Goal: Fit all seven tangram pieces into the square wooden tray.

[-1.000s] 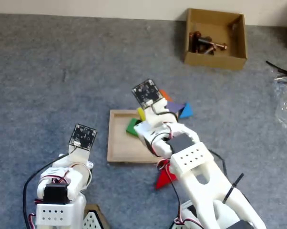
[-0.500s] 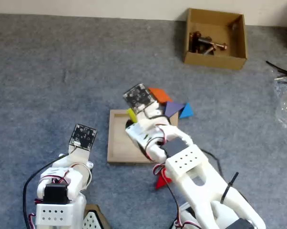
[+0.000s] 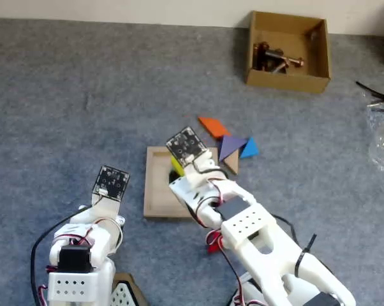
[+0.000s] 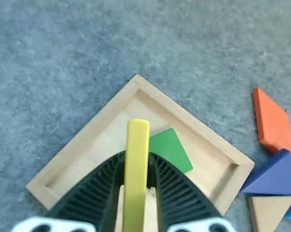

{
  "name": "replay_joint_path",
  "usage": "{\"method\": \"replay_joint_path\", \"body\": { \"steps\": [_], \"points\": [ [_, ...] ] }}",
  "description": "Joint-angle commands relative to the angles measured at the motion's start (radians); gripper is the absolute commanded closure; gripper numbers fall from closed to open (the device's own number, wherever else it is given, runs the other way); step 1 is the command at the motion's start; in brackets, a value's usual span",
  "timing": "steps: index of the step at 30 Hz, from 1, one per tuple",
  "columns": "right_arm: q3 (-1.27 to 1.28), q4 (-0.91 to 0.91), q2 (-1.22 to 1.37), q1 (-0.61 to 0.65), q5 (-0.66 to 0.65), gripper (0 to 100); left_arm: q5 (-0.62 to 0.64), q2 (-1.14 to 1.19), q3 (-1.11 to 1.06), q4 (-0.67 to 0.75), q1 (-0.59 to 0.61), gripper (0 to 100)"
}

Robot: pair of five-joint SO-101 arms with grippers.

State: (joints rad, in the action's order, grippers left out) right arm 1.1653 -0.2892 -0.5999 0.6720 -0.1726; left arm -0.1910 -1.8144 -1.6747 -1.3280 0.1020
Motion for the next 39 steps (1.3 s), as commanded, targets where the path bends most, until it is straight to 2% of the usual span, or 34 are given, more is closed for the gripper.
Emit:
{"method": "replay_joint_path", "body": {
  "steps": [1,5,11,17,33,36,39],
  "points": [
    [-0.001,0.038,-0.007,0.008,0.002,99.1,0.008,-0.007,-0.021,-0.005,0.004,99],
    [0.001,0.038,-0.007,0.007,0.002,99.0,0.008,-0.007,-0.021,-0.005,0.004,99],
    [0.004,0.035,-0.007,-0.001,0.002,90.0,0.008,-0.007,-0.021,-0.005,0.004,99],
    [0.004,0.035,-0.01,-0.051,0.002,89.7,0.008,-0.007,-0.021,-0.005,0.004,99],
    [0.004,0.041,-0.005,-0.054,-0.002,90.0,0.008,-0.007,-0.021,-0.005,0.004,99],
    [0.002,0.042,-0.005,-0.054,-0.097,90.6,0.008,-0.007,-0.021,-0.005,0.004,99],
    [-0.002,0.042,-0.005,-0.056,-0.157,99.0,0.008,-0.007,-0.021,-0.005,0.004,99]
  ]
}}
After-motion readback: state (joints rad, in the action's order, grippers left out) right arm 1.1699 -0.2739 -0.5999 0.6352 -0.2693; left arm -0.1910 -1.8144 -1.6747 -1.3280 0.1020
